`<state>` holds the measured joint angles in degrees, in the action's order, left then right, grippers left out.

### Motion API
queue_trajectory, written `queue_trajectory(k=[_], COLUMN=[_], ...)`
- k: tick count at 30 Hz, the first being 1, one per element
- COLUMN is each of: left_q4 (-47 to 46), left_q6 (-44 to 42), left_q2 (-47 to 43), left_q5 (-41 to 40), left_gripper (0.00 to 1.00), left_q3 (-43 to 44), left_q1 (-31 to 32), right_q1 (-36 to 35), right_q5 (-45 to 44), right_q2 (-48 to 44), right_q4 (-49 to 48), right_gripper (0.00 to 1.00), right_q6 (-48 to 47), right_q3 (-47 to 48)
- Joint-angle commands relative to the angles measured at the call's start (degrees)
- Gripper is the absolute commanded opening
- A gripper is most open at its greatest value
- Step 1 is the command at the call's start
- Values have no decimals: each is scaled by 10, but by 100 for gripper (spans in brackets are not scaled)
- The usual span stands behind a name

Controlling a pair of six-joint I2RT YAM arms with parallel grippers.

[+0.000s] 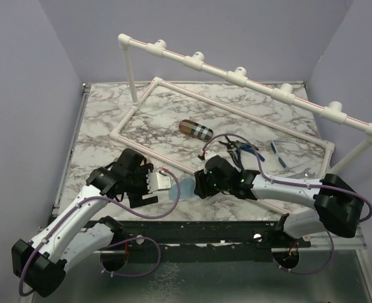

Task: Organize the sunglasses
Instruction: Place the glasses cleaning cloth at the center of the board, then fold the glasses cleaning cloth at the center of the board.

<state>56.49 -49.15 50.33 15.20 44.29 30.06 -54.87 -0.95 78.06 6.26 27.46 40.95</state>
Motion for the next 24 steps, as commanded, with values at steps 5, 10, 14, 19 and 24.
queue_trajectory(k=[5,10,14,19,24], left_q4=[-117,-160,-199,-236,-256], left_q6=[21,24,38,56,61], left_q2=[-14,-16,-6,10,23], left_q5=[-17,-50,-79,-119,-135], left_gripper=[81,77,75,73,72], left_q3=[-83,-111,-125,-140,-151], left_q1=[85,128,164,197,225], right_q1=[-40,-42,-50,-77,-102], right_q5=[-80,-84,-85,-123,-135], right_q2=[104,133,148,171,204], right_q4=[16,11,12,44,71], right_gripper=[50,44,36,31,15], right_q6=[12,21,22,19,28], right_q3=[23,25,24,36,50])
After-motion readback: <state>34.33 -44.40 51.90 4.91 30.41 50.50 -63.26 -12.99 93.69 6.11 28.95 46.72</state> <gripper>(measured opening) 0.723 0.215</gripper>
